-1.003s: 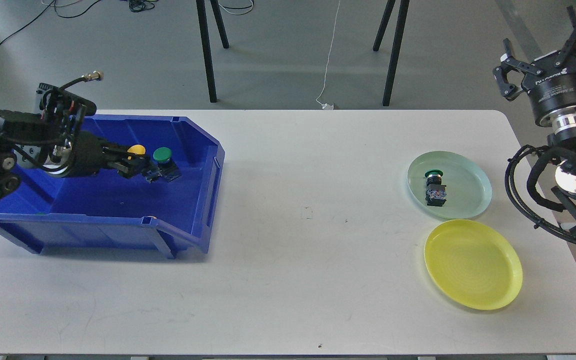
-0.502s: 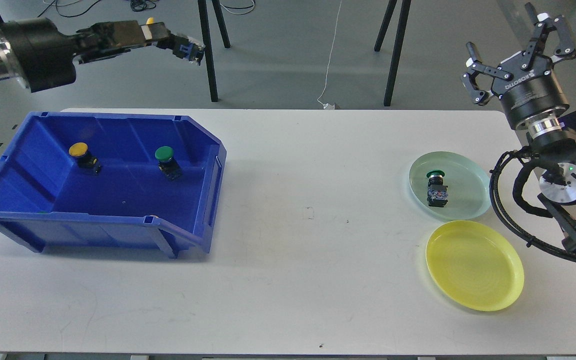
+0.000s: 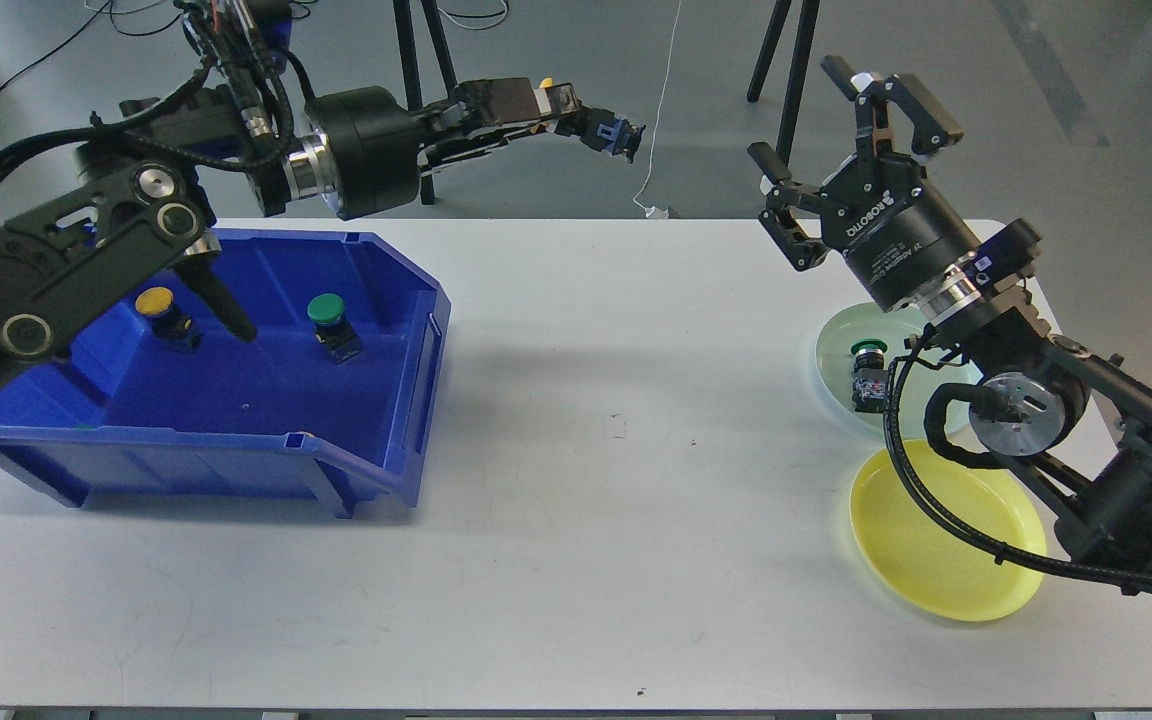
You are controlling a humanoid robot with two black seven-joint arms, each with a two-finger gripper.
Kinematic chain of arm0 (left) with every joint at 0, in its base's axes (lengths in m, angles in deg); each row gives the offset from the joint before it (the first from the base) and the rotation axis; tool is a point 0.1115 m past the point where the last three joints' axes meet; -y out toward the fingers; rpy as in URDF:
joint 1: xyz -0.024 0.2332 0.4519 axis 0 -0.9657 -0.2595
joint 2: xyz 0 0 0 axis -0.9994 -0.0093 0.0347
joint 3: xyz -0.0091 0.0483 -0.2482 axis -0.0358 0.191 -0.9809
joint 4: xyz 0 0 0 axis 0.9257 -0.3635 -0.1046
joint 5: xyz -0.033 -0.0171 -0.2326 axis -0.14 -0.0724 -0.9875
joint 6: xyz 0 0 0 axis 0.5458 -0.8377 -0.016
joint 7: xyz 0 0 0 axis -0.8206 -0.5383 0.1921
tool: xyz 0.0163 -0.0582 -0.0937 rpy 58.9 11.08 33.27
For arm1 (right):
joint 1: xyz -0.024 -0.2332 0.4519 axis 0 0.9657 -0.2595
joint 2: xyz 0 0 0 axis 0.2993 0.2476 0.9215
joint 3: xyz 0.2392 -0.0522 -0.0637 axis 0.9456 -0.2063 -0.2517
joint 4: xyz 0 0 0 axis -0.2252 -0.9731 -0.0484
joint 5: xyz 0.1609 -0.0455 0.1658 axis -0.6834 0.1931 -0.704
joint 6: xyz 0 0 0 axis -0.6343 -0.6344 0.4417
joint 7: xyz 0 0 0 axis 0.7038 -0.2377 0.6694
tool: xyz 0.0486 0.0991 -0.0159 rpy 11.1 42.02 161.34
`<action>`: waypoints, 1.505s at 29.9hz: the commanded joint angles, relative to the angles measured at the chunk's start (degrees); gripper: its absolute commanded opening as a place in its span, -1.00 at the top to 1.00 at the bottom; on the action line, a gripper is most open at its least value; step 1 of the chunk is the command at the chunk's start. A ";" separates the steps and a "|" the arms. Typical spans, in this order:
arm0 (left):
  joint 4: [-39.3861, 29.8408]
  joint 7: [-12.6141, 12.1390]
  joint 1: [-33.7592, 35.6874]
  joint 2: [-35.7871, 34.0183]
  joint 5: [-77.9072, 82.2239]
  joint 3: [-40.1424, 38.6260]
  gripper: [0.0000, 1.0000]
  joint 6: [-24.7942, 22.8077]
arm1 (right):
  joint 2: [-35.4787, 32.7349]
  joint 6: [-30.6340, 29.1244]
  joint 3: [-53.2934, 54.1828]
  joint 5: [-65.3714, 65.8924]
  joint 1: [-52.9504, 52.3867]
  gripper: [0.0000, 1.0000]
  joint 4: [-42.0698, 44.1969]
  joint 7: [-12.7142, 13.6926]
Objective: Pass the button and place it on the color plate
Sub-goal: 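Pass the yellow-topped button from the left gripper to the right gripper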
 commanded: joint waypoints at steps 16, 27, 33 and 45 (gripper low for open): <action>0.62 -1.67 0.92 4.46 2.04 2.02 0.44 3.62 | 5.97 1.14 -0.84 -0.14 -1.56 -0.63 0.56 3.32; 0.62 -1.67 1.01 5.26 2.13 2.02 0.44 3.53 | 5.97 1.05 -1.02 -0.05 -1.82 -0.11 0.65 5.34; 0.62 -1.67 1.01 5.26 2.13 2.02 0.44 3.53 | 5.97 0.96 -1.02 0.12 -1.82 0.27 0.65 5.43; 0.62 -2.46 0.74 5.08 2.13 2.20 0.02 2.21 | 5.97 0.87 -0.84 0.74 -2.00 0.70 0.65 5.34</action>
